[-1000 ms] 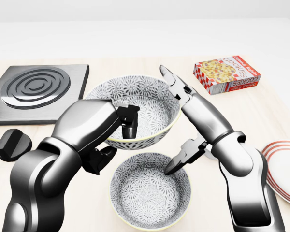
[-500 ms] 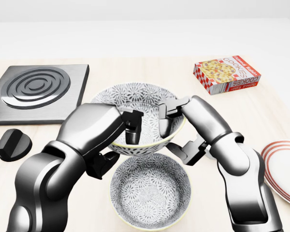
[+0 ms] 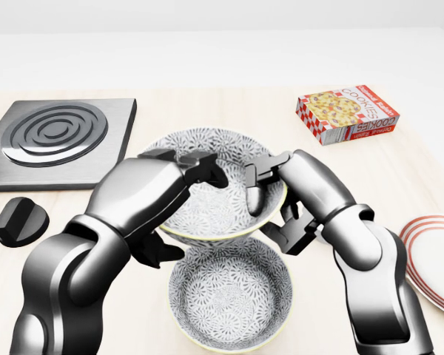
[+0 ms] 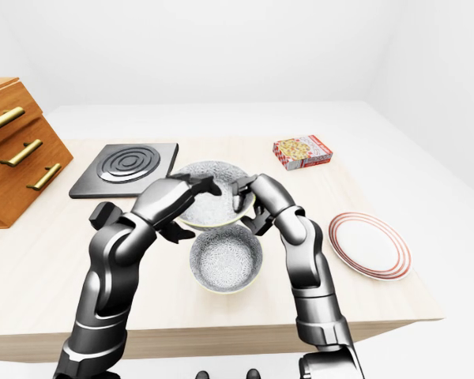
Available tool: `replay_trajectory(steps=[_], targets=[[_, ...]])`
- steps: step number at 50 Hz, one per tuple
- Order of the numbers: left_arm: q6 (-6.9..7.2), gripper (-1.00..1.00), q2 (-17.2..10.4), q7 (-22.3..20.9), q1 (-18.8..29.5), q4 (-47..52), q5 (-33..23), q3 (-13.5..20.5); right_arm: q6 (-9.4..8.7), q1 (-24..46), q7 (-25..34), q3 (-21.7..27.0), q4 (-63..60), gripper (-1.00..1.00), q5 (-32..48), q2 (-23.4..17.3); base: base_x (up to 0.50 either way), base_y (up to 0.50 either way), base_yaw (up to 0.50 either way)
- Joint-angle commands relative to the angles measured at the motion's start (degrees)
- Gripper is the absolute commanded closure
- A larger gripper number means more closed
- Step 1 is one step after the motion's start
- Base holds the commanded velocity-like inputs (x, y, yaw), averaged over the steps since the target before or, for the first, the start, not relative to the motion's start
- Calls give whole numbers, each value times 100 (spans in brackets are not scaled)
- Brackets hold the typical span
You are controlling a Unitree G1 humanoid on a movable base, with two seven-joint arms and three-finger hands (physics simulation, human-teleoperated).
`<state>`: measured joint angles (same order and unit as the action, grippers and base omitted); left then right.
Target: Pick the akita bowl from table center and place it on the plate.
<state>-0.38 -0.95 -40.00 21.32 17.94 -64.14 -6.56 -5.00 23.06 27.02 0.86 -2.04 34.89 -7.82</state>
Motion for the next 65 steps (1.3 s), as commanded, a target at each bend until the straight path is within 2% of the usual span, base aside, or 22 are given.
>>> replay_trajectory(steps=[1, 3, 4, 11, 12, 14, 17, 23, 26, 35, 43, 47, 52, 55, 58, 60, 65], targets=[[41, -48, 10, 0, 20, -9, 2, 26, 0, 16, -20, 8, -42, 100, -264, 41, 0, 0, 0], [43, -48, 9, 0, 20, -9, 3, 25, 0, 16, -20, 8, -42, 100, -264, 41, 0, 0, 0], [80, -100, 26, 0, 22, 22, 29, 27, 0, -3, 3, 2, -73, 100, -253, 37, 0, 0, 0], [246, -100, 58, 0, 53, 132, 165, 29, 0, -19, 29, 9, -95, 100, -230, 34, 0, 0, 0], [415, -100, 151, 0, 60, 221, 302, 43, 0, -32, 42, 9, -112, 100, -226, 32, 0, 0, 0], [538, -100, 165, 0, 74, 315, 387, 11, 0, -37, 49, 9, -123, 100, -219, 32, 0, 0, 0], [538, -100, 159, 0, 87, 432, 519, -12, 0, -33, 60, 15, -131, 100, -214, 28, 0, 0, 0], [538, -100, 365, 0, -21, 1245, 584, -202, 0, -24, 76, 64, -109, 100, -205, -31, 0, 0, 0], [538, -100, 455, 0, 125, 1589, 609, -210, 0, -18, 68, 101, -89, 100, -201, -72, 0, 0, 0], [538, -100, 396, 0, 619, 2101, 517, -116, 0, 23, 57, 244, 60, 100, -210, -242, 0, 0, 0], [538, -100, 14, 0, 860, 1870, 979, 248, 0, 150, -12, 449, 329, 100, -234, -495, 0, 0, 0], [538, -100, -152, 0, 837, 1792, 1117, 318, 0, 147, 22, 563, 289, 100, -259, -631, 0, 0, 0], [538, -100, -427, 0, 876, 1289, 1465, 556, 0, 62, 141, 778, 79, 100, -311, -844, 0, 0, 0], [538, -100, -500, 0, 769, 1044, 1687, 668, 0, -116, 214, 1020, -142, 100, -424, -1018, 0, 0, 0], [538, -100, -688, 0, 699, 582, 1957, 796, 0, -291, 306, 1195, -304, 100, -501, -1161, 0, 0, 0], [538, -100, -727, 0, 491, 617, 1984, 810, 0, -454, 368, 1385, -422, 100, -567, -1280, 0, 0, 0], [538, -100, -669, 0, 109, 848, 1937, 770, 0, -678, 443, 1731, -510, 100, -757, -1463, 0, 0, 0]])
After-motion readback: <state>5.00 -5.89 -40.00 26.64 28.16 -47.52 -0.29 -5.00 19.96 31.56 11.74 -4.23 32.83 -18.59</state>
